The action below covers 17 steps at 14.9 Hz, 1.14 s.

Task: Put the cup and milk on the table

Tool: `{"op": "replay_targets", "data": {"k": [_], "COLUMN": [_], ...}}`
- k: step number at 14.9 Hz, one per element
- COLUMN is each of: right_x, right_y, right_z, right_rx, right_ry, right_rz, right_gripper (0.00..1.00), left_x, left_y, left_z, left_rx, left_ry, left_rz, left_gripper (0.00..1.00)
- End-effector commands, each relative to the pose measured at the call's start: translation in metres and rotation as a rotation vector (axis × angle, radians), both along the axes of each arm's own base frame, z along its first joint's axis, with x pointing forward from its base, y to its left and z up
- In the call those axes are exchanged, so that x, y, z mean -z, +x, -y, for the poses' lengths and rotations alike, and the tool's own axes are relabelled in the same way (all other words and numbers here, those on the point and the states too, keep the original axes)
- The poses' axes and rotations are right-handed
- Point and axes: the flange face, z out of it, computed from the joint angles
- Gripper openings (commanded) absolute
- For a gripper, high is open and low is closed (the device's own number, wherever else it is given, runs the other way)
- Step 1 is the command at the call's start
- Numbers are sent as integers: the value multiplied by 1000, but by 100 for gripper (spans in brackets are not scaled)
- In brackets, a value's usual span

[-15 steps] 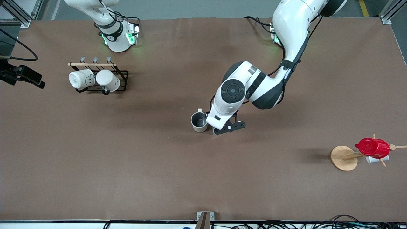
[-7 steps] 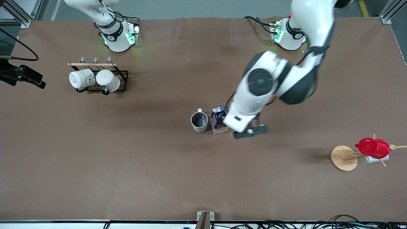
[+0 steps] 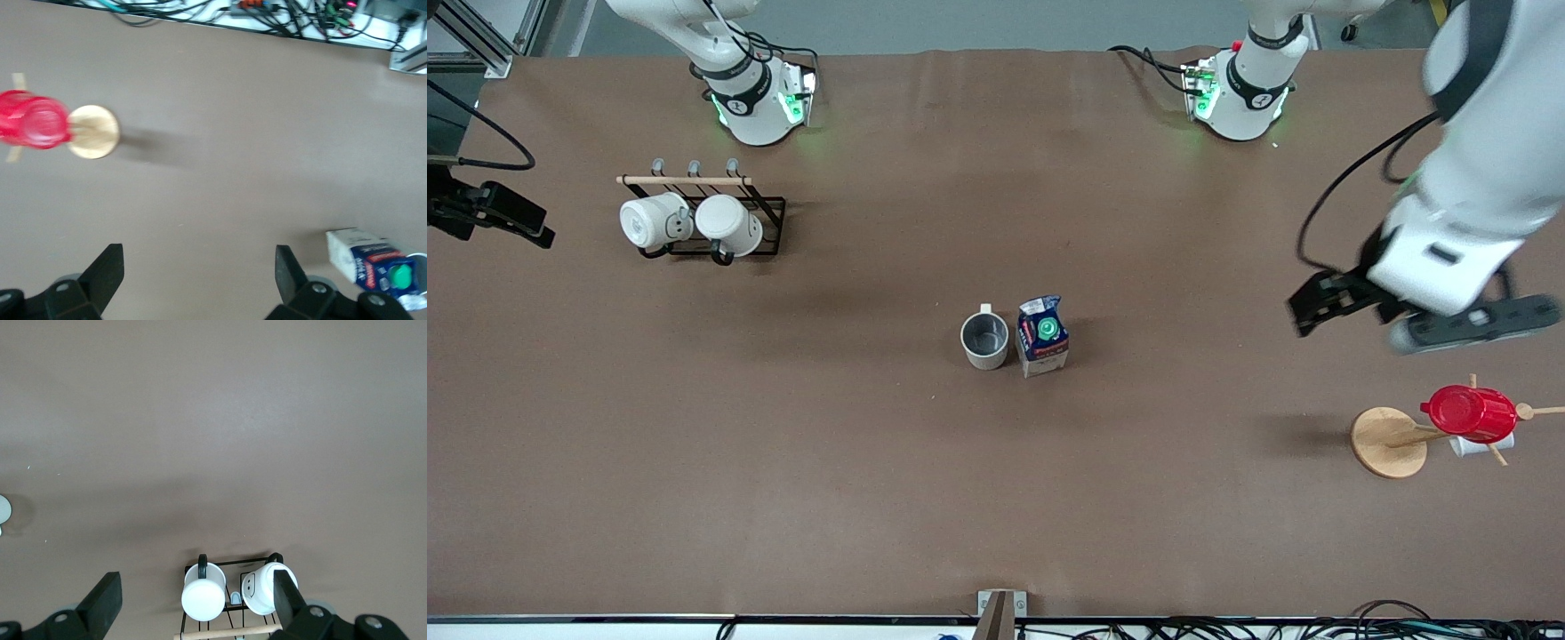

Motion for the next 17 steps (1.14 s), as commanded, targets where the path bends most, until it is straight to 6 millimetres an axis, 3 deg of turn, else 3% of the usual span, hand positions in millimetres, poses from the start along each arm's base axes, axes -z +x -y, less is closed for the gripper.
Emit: {"op": "replay_targets", "data": {"k": [1,4,9,11,17], "right_x": [-1,-1,0,0,0], "right_y": [-4,-4,-4,-4,-4], "right_z": [2,3,2,3,3], "right_rx": [-4,-3,-3,-1,0], "right_ry": [16,18,18,18,24], "right_rz": [5,2,-1,0,-1], "right_gripper": [100,100,100,100,100], "left_x": [-18,-27,-25,-22,-32], "left_y": [-25,-53,-81,-97,-102], "left_z": [-19,-32,-69,-70,-74], "left_rx": [60,81,183,180,191], "left_ry": [41,62,32,-2,10], "left_rz": [-39,-68,-110,-120,-113], "left_gripper": [100,100,100,100,100]}}
